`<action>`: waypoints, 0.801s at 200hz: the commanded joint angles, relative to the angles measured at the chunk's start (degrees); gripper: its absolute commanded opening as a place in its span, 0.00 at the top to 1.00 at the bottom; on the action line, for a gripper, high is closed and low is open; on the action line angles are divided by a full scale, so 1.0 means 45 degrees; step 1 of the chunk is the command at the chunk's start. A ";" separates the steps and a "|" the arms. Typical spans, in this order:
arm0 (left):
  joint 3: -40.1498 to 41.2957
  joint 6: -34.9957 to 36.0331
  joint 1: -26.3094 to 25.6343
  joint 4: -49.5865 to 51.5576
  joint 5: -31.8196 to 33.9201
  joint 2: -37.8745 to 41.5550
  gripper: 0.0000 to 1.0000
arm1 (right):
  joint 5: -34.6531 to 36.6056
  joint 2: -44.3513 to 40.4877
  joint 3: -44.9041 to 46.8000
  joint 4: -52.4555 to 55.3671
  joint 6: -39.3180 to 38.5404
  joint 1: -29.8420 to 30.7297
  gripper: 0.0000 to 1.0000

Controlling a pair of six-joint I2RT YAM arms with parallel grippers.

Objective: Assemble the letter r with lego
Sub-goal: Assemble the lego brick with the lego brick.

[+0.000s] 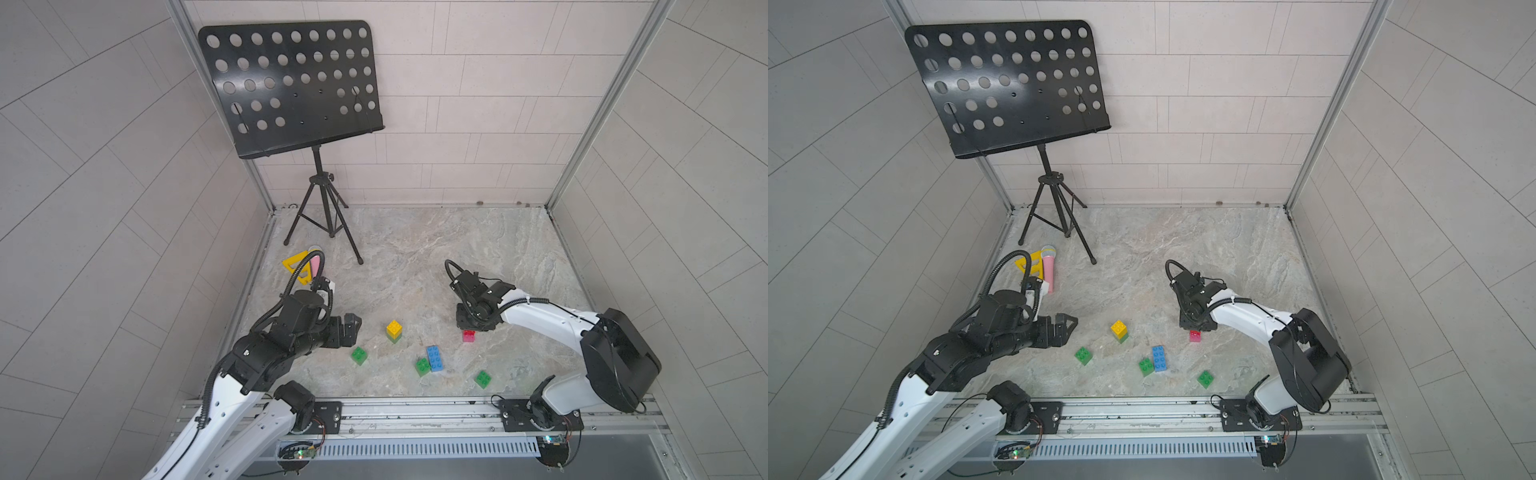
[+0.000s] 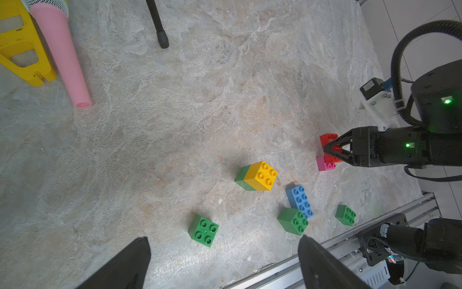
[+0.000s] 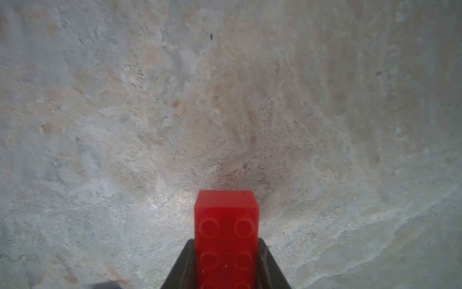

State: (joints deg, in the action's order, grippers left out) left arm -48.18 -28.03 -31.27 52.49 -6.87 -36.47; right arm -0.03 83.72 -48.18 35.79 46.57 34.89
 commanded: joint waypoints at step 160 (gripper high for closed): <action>0.0175 -0.0070 -0.0043 -0.0158 0.0356 0.0604 0.00 | 0.1424 0.0073 0.1153 -0.1377 0.1136 0.1463 1.00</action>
State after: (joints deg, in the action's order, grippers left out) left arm -48.16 -28.27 -31.27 52.49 -6.11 -34.11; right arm 6.07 80.75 -44.01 29.76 48.95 40.34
